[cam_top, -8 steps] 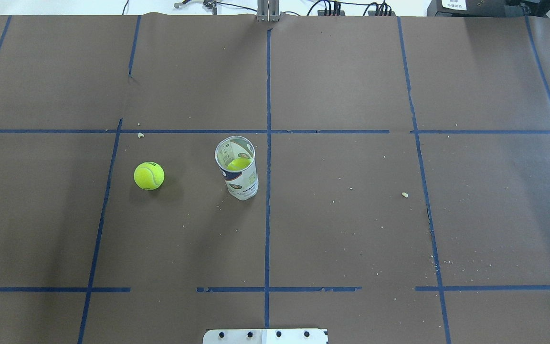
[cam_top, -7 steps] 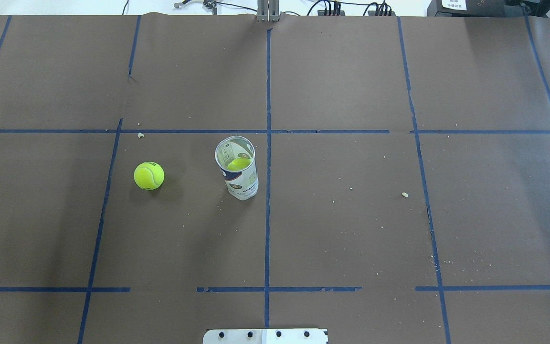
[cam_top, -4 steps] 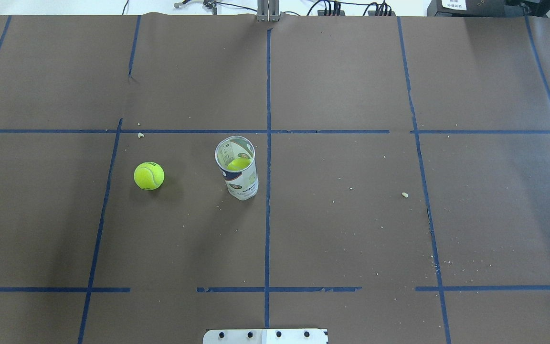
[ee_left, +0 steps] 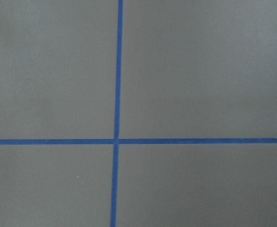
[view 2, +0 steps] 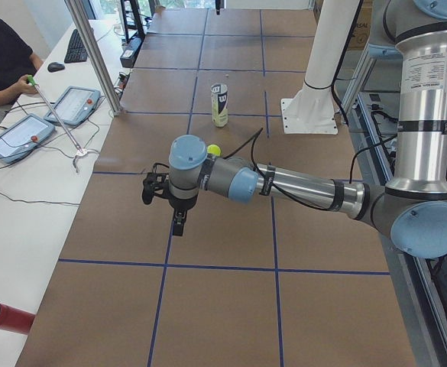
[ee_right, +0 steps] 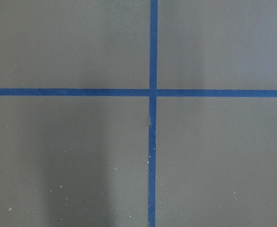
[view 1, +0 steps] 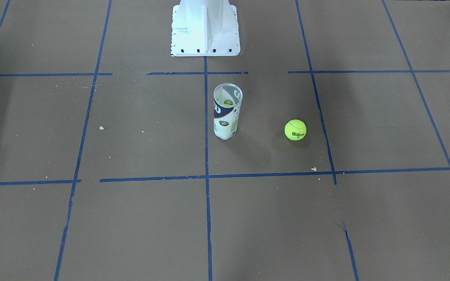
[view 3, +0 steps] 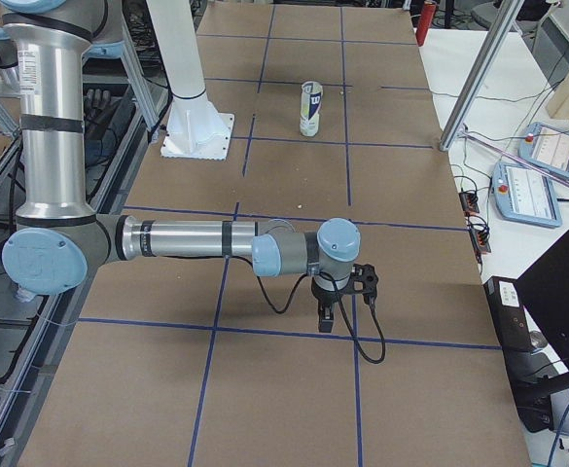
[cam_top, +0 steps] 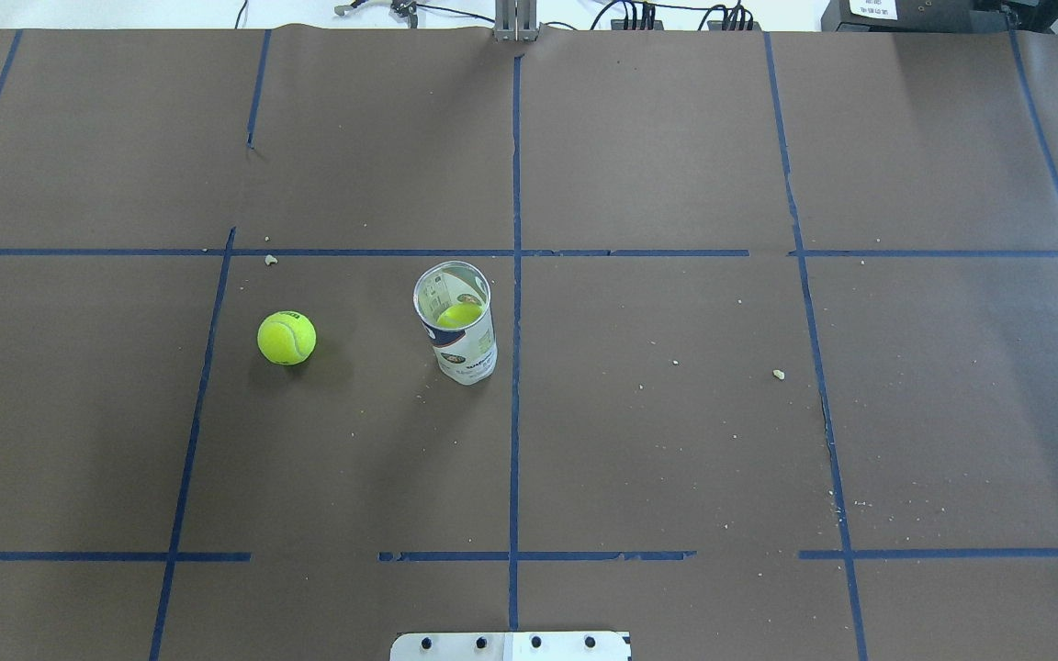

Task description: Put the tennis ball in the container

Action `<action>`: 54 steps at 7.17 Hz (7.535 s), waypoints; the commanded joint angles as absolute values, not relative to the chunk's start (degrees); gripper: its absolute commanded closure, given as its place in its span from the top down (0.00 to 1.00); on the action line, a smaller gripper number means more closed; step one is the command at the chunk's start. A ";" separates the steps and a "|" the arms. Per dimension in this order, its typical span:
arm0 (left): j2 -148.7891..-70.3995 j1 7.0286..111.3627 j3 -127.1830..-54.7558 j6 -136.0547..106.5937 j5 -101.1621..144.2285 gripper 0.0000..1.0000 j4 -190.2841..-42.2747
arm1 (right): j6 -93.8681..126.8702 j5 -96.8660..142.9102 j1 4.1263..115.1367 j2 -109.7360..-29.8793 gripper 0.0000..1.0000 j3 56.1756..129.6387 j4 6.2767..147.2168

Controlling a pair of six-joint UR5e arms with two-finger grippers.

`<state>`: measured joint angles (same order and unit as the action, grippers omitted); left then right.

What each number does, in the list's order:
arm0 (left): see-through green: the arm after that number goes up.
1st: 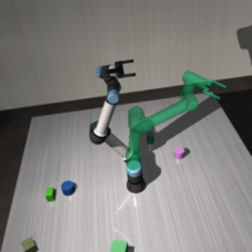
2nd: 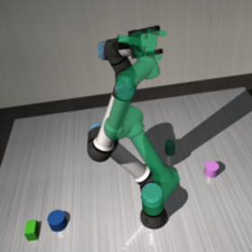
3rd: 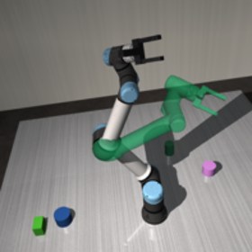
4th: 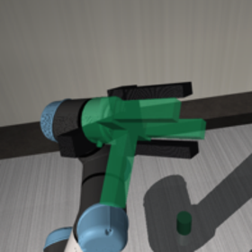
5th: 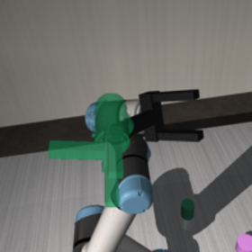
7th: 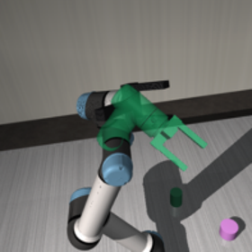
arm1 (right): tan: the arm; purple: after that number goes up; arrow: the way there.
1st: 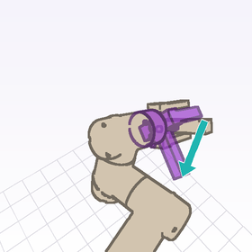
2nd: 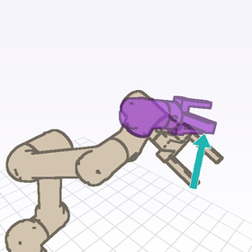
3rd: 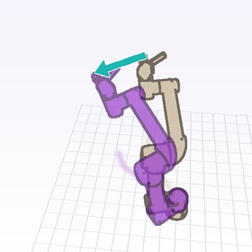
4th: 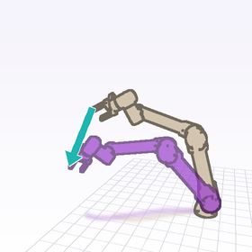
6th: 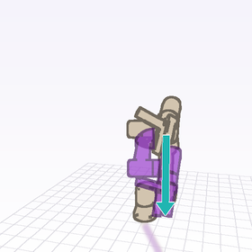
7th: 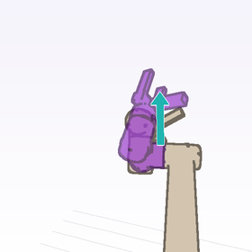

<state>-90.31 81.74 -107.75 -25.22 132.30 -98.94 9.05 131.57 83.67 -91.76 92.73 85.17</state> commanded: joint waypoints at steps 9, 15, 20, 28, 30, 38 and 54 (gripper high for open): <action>-113.73 44.39 -93.79 -59.94 118.21 1.00 -104.30 | 9.05 131.57 83.67 -91.76 1.00 92.72 85.17; -113.29 42.46 -94.48 -62.57 119.09 1.00 -104.24 | 9.05 131.57 83.67 -91.76 1.00 92.72 85.17; -112.51 40.78 -94.66 -62.75 119.09 1.00 -104.33 | 9.05 131.57 83.67 -91.76 1.00 92.72 85.17; -121.40 50.51 -120.56 -57.93 122.86 0.00 -62.32 | 9.05 131.57 83.67 -91.76 1.00 92.72 85.17; -128.47 50.80 -119.37 -59.75 127.76 0.00 -59.59 | 9.05 131.57 83.67 -91.76 1.00 92.72 85.17; -137.64 43.95 -102.66 -72.69 130.17 0.00 -77.78 | 9.05 131.57 83.67 -91.76 1.00 92.72 85.17; -105.96 71.49 -108.30 -29.38 130.61 1.00 -77.17 | 9.05 131.57 83.67 -91.76 1.00 92.72 85.17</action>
<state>-111.73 66.07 -109.74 -42.01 130.75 -77.05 9.05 131.57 83.67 -91.76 92.72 85.17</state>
